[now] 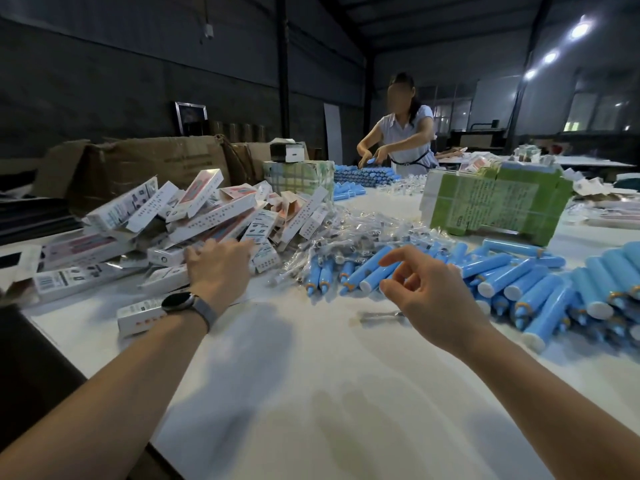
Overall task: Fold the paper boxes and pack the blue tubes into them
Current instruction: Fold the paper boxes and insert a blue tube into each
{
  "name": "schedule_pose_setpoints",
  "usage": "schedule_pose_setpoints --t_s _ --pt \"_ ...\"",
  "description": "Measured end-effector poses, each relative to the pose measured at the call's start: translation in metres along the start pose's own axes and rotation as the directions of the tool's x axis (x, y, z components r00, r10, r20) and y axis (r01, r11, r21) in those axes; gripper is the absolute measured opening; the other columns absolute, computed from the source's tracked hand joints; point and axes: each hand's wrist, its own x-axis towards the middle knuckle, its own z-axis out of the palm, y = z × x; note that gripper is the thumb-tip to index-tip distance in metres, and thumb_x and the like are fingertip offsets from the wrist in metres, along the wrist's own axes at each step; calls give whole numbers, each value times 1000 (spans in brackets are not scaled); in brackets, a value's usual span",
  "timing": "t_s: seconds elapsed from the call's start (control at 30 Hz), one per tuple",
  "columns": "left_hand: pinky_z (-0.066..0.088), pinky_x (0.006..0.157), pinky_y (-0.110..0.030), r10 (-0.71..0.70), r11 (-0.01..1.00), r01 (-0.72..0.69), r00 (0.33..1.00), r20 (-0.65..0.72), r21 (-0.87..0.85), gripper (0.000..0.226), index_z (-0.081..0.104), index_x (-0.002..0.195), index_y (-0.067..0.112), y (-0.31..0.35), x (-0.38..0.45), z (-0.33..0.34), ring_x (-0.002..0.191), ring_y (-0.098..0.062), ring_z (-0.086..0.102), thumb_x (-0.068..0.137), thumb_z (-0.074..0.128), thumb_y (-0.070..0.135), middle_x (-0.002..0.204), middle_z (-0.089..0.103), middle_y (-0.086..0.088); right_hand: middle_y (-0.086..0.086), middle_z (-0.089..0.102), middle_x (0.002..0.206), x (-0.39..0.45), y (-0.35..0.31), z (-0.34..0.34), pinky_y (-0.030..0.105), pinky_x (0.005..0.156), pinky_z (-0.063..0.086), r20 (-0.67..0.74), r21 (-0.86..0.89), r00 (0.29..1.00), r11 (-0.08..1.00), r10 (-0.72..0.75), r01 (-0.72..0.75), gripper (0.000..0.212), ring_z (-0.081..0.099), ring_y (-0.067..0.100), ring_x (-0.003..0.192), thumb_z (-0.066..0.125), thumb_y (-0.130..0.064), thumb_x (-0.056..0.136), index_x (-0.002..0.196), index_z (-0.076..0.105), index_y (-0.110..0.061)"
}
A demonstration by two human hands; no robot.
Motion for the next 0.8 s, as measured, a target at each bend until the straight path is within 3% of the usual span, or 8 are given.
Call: schedule_pose_setpoints --t_s 0.13,0.2,0.27,0.33,0.4,0.5,0.67,0.8 --pt "42 83 -43 107 914 -252 906 -409 -319 24 63 121 16 40 -1 -29 91 -31 61 102 48 20 101 70 -7 -21 61 76 1 0 0 22 61 44 -32 26 999 1000 -6 6 23 56 2 63 66 -20 86 95 58 -39" --pt "43 71 -33 162 794 -459 791 -589 -398 21 63 113 6 69 -3 -53 78 -27 59 102 48 16 91 69 -10 -12 61 75 3 0 -4 21 64 45 -93 87 996 996 3 5 26 57 3 69 67 -19 86 101 57 -38" --pt "45 54 -32 133 609 -569 760 -637 -552 19 60 101 3 103 -11 -74 65 -21 55 100 45 16 81 63 -8 -13 61 90 5 -2 -10 21 73 46 -136 175 990 985 24 1 34 59 4 83 68 -21 88 114 53 -38" --pt "52 53 -36 64 333 -504 855 -515 -797 21 57 100 6 135 -25 -88 64 -24 60 98 43 21 77 61 -7 -16 58 104 6 -7 -16 26 81 50 -139 278 990 960 31 9 47 59 3 98 69 -26 89 127 45 -38" --pt "59 61 -32 55 -80 -275 958 -280 -958 15 57 103 15 163 -39 -93 76 -16 68 100 44 22 84 67 0 -14 58 112 5 -11 -21 30 82 55 -117 370 992 929 37 9 61 62 2 100 72 -33 86 135 35 -39" --pt "60 70 -32 185 -575 117 983 10 -810 20 59 110 24 191 -55 -91 88 -14 73 104 43 16 90 74 7 -1 62 117 0 -8 -33 42 86 57 -157 312 984 950 84 -31 74 66 15 100 73 -34 84 145 30 -32" --pt "58 79 -30 433 -631 313 901 12 -710 48 52 136 20 220 -79 -73 102 -21 70 91 51 35 112 72 -6 -8 69 103 -22 12 -53 44 82 55 -252 74 959 991 127 -112 72 68 14 92 71 -41 84 145 36 -27" --pt "55 76 -23 519 -547 249 850 -91 -799 49 50 125 53 231 -97 -62 103 -8 68 88 56 21 114 71 10 2 73 107 -36 24 -61 46 82 52 -335 -191 938 969 87 -159 65 68 31 96 59 -47 87 144 38 -24"
